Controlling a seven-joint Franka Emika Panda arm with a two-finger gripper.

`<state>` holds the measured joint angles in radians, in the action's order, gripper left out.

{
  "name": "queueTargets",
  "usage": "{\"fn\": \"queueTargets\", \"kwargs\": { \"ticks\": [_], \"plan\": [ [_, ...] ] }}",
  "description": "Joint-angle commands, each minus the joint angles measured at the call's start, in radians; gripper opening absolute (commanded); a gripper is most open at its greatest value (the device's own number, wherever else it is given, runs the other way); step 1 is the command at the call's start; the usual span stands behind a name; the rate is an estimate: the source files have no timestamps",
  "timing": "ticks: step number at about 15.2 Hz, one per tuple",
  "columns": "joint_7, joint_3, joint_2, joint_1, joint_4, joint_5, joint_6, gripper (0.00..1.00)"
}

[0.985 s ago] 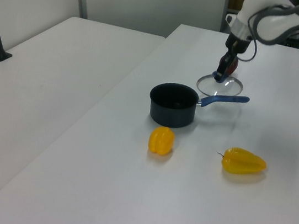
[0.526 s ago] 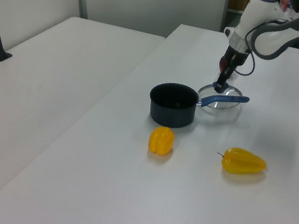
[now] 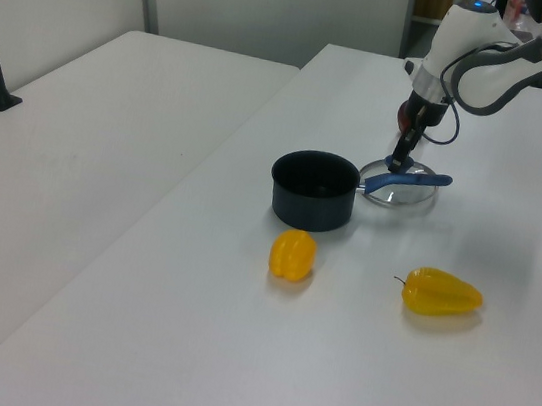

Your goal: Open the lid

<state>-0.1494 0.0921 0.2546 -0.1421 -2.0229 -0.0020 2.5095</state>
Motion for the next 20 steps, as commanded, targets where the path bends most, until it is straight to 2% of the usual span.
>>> {"fn": "queueTargets", "kwargs": {
  "ticks": [1, 2, 6, 9, 11, 13, 15, 17, 20],
  "plan": [
    [-0.007, 0.000, 0.000, 0.006, 0.012, -0.010, -0.072, 0.94],
    [-0.006, 0.000, -0.001, 0.004, 0.018, -0.010, -0.090, 1.00],
    [-0.001, -0.003, -0.011, -0.005, 0.125, -0.010, -0.210, 1.00],
    [0.014, -0.008, -0.027, -0.004, 0.301, -0.012, -0.473, 1.00],
    [0.065, -0.006, -0.052, 0.009, 0.364, -0.048, -0.578, 1.00],
    [0.161, 0.001, -0.102, 0.053, 0.400, -0.098, -0.691, 1.00],
    [0.253, -0.003, -0.184, 0.125, 0.398, -0.101, -0.789, 1.00],
    [0.277, -0.011, -0.253, 0.179, 0.395, -0.101, -0.913, 1.00],
    [0.275, -0.011, -0.275, 0.174, 0.395, -0.092, -0.953, 1.00]
  ]
}}
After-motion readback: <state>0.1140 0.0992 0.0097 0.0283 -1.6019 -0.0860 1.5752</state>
